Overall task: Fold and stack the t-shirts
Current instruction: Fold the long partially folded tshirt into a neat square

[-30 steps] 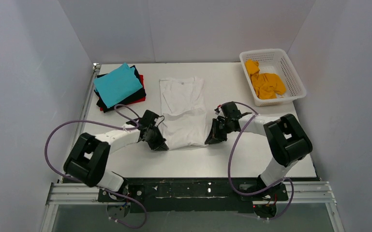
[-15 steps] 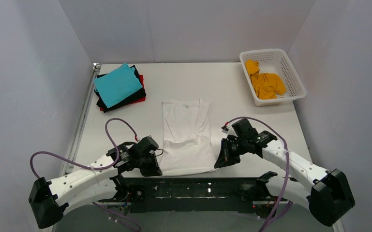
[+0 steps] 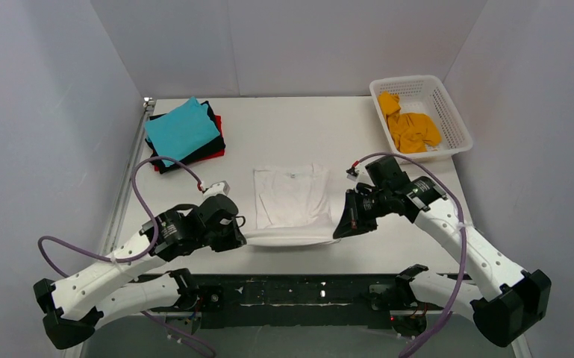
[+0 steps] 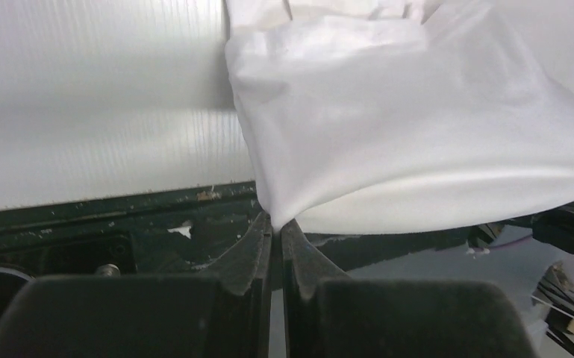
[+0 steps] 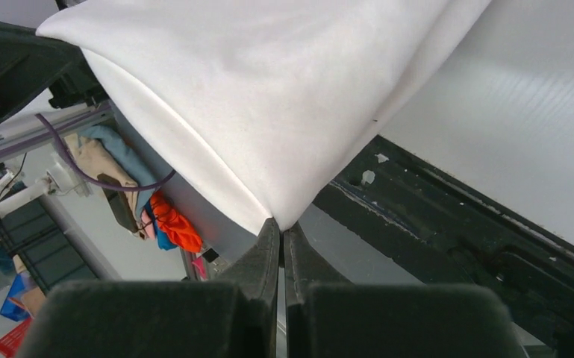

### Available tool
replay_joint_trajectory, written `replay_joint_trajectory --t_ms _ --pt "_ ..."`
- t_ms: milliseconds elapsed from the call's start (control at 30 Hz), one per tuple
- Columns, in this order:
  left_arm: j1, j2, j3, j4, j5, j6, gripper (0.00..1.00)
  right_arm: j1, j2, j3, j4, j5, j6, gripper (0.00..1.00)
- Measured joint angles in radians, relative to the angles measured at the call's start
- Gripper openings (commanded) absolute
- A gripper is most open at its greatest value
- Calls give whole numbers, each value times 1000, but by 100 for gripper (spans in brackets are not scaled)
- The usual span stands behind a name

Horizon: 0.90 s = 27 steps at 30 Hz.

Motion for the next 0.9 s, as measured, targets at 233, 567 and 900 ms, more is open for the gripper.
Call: replay_joint_trajectory --t_ms 233,567,900 --pt "41 134 100 56 -104 130 0 -104 129 157 -24 48 -58 1" --pt "329 414 278 159 33 269 0 -240 359 370 -2 2 -103 1" --pt "478 667 487 180 100 371 0 -301 622 597 16 -48 -114 1"
